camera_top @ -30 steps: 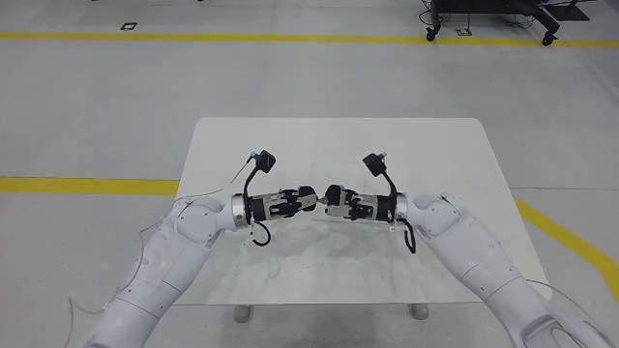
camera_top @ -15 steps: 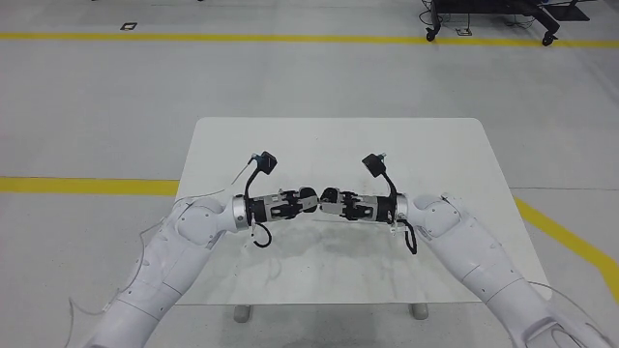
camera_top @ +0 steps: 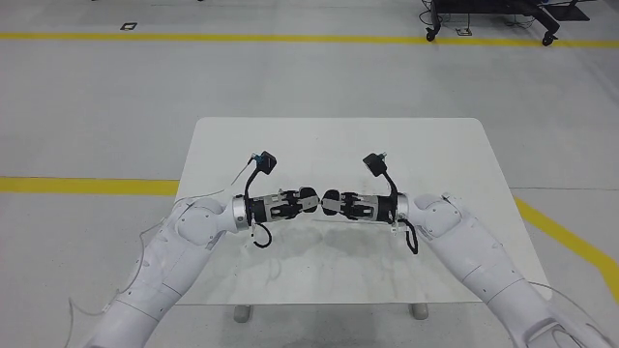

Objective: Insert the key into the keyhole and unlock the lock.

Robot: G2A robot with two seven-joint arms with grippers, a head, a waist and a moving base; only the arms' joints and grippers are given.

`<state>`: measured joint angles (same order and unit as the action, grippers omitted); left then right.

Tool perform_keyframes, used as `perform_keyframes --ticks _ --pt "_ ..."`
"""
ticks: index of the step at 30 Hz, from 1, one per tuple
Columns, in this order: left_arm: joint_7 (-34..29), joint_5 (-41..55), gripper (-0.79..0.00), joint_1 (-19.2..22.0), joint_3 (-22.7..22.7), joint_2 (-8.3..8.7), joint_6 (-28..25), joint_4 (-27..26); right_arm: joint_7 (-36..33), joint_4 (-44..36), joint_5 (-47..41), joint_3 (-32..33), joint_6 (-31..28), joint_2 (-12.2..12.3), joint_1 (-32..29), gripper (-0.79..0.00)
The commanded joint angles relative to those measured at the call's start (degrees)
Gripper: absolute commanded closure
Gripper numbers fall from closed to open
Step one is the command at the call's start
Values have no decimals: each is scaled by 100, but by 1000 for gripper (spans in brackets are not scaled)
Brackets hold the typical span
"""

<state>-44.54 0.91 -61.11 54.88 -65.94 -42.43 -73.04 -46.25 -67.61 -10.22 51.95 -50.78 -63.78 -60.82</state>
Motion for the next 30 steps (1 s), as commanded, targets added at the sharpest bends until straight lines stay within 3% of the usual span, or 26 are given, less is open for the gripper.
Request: perform_keyframes --ticks 1,26,27,28,30 --pt "-3 -19 0 2 0 3 8 -3 -21 -14 -19 10 6 5 2 0" --pt "30 33 0 4 36 38 -30 5 -83 -79 -93 94 24 54 -45 0" --pt "80 75 -34 1 53 38 -44 11 -82 -74 -91 102 23 56 -44 0" --pt "85 90 -739 0 61 40 -55 17 -75 -71 -73 114 28 60 -43 0" --pt "160 104 -785 -4 138 55 -97 51 -44 -93 -62 157 -4 72 -57 0"
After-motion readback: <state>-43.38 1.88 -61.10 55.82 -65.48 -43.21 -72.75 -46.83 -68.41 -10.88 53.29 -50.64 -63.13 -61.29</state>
